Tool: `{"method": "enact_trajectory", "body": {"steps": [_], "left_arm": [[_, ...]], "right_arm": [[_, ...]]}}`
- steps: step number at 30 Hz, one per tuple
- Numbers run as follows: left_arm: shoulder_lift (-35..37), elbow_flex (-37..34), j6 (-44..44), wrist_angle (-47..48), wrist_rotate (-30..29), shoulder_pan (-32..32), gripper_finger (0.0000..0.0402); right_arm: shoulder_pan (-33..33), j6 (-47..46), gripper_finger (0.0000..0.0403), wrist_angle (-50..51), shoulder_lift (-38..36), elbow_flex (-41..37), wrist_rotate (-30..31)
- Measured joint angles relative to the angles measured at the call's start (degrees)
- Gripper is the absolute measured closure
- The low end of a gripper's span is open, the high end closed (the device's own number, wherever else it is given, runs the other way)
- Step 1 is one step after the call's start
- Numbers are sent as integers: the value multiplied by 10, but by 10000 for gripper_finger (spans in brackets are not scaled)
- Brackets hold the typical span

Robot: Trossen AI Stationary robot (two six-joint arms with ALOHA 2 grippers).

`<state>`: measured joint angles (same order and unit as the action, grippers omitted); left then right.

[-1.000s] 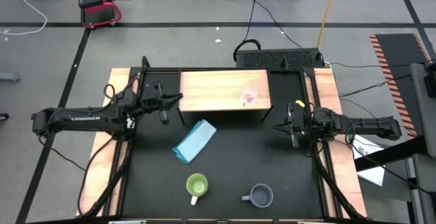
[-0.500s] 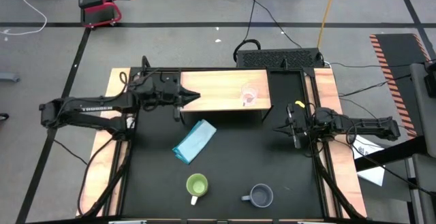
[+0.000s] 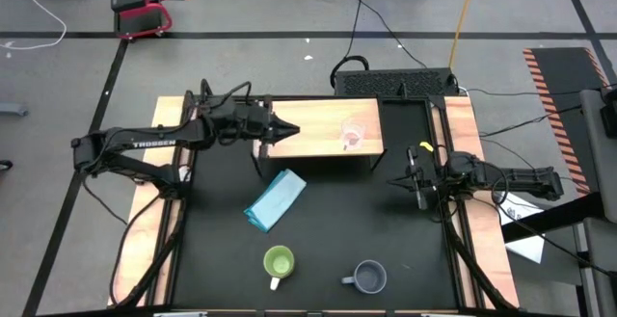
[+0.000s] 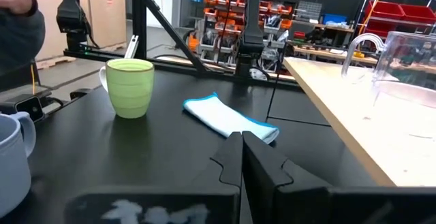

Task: Stack small to large cups/mugs on shelf
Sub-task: Put the transparent mug on the shelf

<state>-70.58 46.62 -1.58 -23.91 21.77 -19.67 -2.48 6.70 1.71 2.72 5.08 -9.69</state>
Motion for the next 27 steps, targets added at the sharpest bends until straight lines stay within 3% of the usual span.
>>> {"method": "enact_trajectory", "body": {"steps": [19,27], "left_arm": [[-159,159,35,8,142,-52,371],[-203,217,39,45,157,-69,371]], "right_arm": [[0,-2,403,7,0,0,-1],[0,-2,403,7,0,0,-1]]}}
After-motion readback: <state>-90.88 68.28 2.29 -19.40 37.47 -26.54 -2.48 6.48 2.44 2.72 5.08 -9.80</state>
